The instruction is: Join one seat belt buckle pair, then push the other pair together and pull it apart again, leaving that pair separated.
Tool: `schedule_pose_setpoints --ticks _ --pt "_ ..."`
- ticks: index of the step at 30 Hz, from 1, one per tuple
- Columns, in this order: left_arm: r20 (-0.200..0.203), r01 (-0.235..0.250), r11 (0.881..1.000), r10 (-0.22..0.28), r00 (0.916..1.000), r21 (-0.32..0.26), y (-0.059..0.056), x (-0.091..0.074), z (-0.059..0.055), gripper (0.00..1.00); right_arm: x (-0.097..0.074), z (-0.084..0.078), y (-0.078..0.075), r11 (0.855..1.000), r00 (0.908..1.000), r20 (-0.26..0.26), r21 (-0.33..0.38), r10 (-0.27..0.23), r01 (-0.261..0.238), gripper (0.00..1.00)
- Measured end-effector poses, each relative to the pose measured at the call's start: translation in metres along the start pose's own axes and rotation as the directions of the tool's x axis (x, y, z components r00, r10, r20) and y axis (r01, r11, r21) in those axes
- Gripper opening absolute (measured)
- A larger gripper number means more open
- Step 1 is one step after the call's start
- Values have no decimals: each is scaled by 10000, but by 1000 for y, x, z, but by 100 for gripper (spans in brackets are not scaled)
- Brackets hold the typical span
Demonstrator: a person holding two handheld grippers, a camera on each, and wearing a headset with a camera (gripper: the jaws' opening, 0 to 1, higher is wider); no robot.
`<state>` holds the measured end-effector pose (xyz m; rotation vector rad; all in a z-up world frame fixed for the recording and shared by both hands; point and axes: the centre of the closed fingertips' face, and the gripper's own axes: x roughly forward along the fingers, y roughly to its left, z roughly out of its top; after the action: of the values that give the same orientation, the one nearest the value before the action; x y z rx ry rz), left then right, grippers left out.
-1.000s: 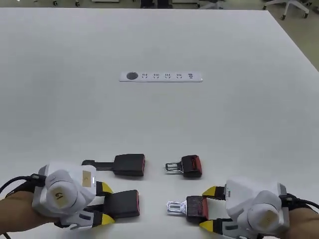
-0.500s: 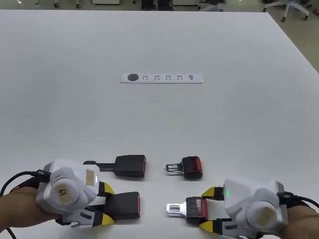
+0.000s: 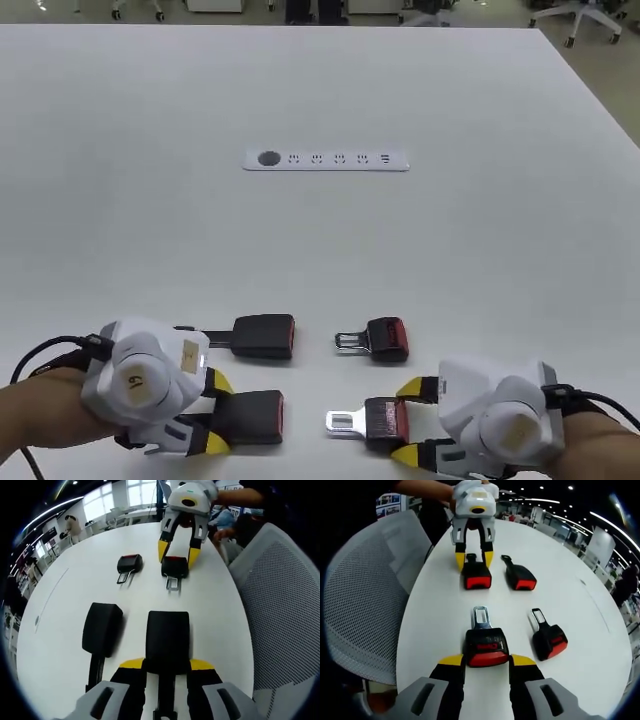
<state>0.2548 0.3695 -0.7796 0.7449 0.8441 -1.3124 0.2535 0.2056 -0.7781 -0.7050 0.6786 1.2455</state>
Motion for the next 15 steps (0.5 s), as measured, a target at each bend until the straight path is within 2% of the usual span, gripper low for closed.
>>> schedule_pose_setpoints --ticks 6,15 --pt "-113 116 9999 -115 9999 38 1 0 -2 32 5 5 0 10000 10000 15 -76 64 -64 31" --pt "-503 326 9993 -317 9982 171 0 0 -3 32 14 16 1 9997 9997 120 -149 204 -202 31"
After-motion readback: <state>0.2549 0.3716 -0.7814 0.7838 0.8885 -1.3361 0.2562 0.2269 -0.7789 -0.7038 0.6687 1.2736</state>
